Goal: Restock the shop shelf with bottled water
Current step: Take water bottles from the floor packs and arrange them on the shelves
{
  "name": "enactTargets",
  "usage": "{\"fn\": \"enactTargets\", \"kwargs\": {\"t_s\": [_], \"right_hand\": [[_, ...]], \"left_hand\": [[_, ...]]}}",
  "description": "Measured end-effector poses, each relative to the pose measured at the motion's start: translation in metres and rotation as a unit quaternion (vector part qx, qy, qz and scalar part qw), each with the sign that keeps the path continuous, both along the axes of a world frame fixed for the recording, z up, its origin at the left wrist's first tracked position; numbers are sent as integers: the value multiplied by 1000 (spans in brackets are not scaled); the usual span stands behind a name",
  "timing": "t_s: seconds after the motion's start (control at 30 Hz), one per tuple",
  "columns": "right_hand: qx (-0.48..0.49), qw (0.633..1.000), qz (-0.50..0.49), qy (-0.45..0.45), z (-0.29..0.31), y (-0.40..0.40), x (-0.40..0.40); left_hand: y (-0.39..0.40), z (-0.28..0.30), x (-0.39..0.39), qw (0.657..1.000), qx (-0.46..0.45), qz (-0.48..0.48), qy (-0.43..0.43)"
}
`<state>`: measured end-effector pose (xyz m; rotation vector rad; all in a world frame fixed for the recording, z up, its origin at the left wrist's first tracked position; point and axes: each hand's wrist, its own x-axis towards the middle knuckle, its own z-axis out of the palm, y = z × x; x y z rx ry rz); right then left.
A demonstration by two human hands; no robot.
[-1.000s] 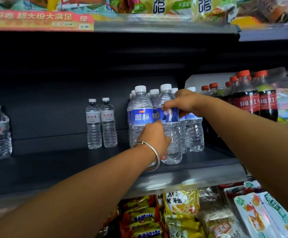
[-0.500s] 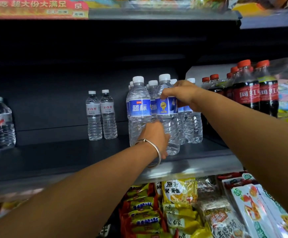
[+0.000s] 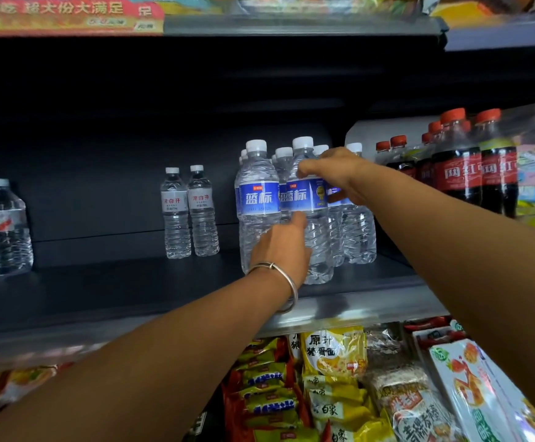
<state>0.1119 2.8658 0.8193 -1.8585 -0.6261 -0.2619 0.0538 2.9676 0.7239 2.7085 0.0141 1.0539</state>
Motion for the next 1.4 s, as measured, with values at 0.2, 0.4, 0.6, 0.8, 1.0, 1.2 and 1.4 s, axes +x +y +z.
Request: {"fn": "enactTargets", "kwargs": {"t_s": [0.2, 0.4, 0.6, 0.8, 1.0, 1.2, 1.4], "right_hand": [[-6, 1000, -21, -12, -2, 2, -4], [34, 999, 5, 0, -3, 1, 0], [61, 997, 47, 29, -5, 6, 8], [86, 993, 73, 31, -8, 8, 13], [63, 995, 21, -73, -24, 4, 17], [-144, 930, -158, -299, -64, -33, -2], [-283, 853, -244, -366, -139, -79, -47]], "left_hand": [[8, 4, -2, 1000, 16, -8, -25], [20, 4, -2, 998, 23, -15, -55], [21, 3, -1, 998, 19, -20, -61], [22, 2, -1, 997, 23, -30, -65], [19, -1, -8, 997, 16, -44, -63], [2, -25, -19, 994, 42, -73, -62], [-27, -72, -47, 982, 118, -110, -98]]}}
